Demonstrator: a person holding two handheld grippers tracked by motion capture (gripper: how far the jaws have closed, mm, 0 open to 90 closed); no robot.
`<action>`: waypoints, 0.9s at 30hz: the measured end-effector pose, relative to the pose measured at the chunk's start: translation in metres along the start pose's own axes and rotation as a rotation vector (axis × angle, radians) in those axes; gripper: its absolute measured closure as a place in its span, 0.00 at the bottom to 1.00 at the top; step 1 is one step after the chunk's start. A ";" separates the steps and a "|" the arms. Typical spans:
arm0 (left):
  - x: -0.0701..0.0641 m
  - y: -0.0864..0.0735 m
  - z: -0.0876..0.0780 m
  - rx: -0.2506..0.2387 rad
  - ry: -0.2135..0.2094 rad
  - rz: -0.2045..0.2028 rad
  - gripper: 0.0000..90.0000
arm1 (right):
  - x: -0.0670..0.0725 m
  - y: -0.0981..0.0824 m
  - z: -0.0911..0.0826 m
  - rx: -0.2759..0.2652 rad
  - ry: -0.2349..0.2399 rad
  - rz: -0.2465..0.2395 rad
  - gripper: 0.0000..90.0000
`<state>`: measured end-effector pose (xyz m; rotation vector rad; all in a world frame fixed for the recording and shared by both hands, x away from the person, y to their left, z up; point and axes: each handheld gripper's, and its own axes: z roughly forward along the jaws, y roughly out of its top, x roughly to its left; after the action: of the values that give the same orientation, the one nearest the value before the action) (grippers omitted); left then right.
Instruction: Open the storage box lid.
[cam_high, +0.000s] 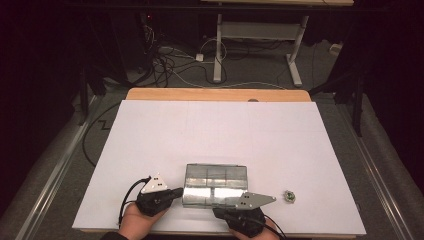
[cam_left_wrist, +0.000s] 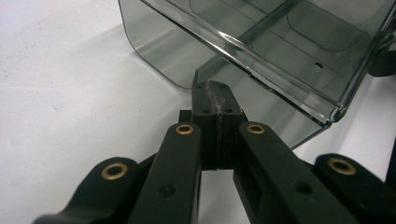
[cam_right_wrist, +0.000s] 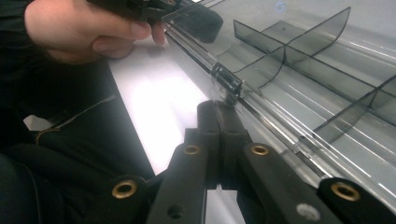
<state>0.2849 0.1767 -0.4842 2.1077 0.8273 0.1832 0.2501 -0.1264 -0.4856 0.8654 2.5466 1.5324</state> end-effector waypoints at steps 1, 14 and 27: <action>0.000 0.000 0.000 0.000 0.000 0.000 0.97 | 0.000 0.000 0.000 -0.003 0.001 -0.002 1.00; 0.001 0.001 -0.003 -0.004 -0.014 0.003 0.97 | 0.002 0.007 -0.003 -0.029 0.004 -0.015 1.00; 0.004 0.006 -0.015 -0.064 -0.035 -0.007 0.97 | 0.003 0.018 -0.010 -0.069 0.004 -0.021 1.00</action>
<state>0.2847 0.1864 -0.4713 2.0424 0.7981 0.1668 0.2528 -0.1263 -0.4648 0.8252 2.4814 1.6072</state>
